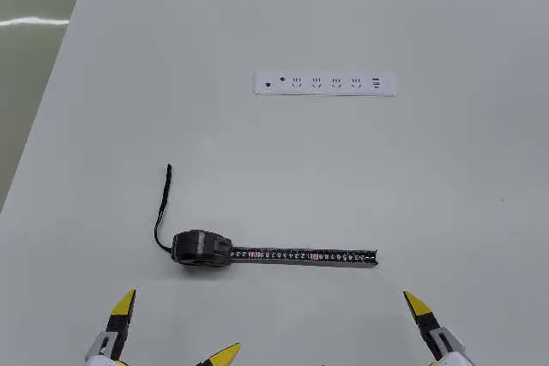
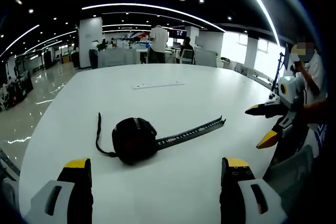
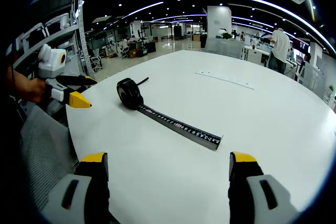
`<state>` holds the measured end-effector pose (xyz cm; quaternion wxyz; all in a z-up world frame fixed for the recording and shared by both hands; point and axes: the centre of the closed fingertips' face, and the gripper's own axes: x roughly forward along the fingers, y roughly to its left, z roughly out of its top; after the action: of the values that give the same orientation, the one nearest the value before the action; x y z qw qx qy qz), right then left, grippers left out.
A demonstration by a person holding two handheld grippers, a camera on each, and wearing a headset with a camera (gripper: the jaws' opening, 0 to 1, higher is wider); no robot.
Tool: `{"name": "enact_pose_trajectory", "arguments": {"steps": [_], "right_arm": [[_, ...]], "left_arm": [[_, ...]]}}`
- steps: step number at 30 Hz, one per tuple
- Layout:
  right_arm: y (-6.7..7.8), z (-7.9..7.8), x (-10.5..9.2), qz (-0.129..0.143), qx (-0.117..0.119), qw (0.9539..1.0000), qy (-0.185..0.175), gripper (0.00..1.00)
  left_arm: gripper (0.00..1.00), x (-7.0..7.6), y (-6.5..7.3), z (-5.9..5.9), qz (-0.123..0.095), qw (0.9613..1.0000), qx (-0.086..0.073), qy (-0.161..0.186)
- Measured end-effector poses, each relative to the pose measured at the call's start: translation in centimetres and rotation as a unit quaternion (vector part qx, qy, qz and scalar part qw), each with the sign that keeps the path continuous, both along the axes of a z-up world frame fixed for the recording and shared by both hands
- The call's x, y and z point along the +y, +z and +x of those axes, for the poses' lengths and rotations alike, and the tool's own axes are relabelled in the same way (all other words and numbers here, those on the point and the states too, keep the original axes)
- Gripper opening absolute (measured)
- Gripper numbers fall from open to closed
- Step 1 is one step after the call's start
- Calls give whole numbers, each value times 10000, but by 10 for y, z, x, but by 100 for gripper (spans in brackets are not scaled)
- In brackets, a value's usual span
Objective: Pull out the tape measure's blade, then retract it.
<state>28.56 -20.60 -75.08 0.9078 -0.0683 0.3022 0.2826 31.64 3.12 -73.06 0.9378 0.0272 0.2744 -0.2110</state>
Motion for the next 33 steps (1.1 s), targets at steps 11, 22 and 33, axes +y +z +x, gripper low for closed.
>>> {"name": "enact_pose_trajectory", "arguments": {"steps": [11,22,33], "right_arm": [[-8,10,-8,-50,4,9984,562,94],[-16,23,-17,-40,-9,9919,1271,90],[-26,39,-29,-271,-13,9764,2145,80]], "left_arm": [[100,-8,0,11,27,9993,-164,327],[100,-7,-6,31,-39,9969,-202,758],[99,-7,-19,52,-10,9944,-169,1047]]}}
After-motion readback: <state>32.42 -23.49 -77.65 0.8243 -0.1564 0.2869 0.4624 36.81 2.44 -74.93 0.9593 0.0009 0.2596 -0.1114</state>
